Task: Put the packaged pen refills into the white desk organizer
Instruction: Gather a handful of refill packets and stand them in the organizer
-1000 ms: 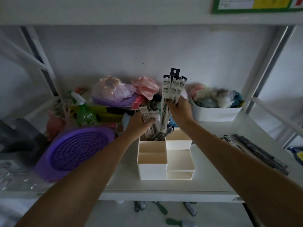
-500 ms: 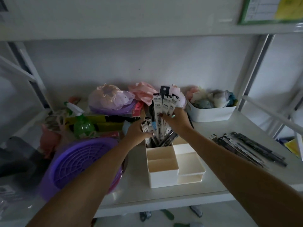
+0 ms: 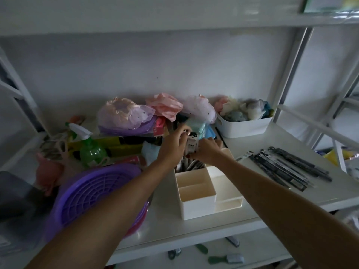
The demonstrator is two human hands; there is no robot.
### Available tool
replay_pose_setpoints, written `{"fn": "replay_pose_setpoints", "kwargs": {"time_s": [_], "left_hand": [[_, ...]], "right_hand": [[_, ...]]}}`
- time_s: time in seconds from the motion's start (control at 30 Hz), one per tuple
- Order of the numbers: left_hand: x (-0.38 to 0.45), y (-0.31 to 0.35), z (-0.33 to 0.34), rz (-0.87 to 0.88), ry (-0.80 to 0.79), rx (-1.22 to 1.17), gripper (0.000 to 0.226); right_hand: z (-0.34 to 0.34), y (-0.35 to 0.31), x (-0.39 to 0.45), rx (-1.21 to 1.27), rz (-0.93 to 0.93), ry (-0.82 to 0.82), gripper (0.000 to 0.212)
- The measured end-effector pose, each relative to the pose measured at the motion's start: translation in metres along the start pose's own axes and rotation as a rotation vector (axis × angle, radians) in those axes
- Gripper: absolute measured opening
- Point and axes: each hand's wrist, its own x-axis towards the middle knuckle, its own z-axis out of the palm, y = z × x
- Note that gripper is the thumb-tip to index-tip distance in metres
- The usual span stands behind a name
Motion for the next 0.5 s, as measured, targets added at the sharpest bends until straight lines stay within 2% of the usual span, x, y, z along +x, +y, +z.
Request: {"fn": "replay_pose_setpoints", "kwargs": {"time_s": [0.07,0.17,0.2,0.27,0.37,0.43,0.5], "left_hand": [[-0.002,-0.008,0.002,-0.005,-0.005,0.059,0.023],[-0.015,-0.020,0.007,-0.076,-0.127,0.191,0.026],[-0.019,-0.023,0.008,-0.118,-0.159,0.209,0.028],[-0.024,-0.025,0.010,-0.199,-0.143,0.149,0.030],[-0.024,-0.023,0.009,-0.154,0.002,0.037,0.030],[-0.025,-0.019,0.008,-0.078,0.143,0.023,0.035],[-0.028,-0.019,0.013,0.019,0.112,0.089,0.042]], "right_hand": [[-0.007,0.001,-0.004,0.112,-0.043,0.038,0.033],[-0.017,-0.001,-0.015,0.377,-0.270,0.235,0.053],[-0.018,-0.001,-0.018,0.349,-0.359,0.269,0.054],[-0.012,-0.001,-0.021,0.136,-0.473,0.227,0.051],[0.002,0.004,-0.021,-0.144,-0.423,0.063,0.048],[0.008,0.005,-0.018,-0.095,-0.379,0.148,0.049],[0.012,0.004,-0.016,-0.007,-0.348,0.262,0.048]]}}
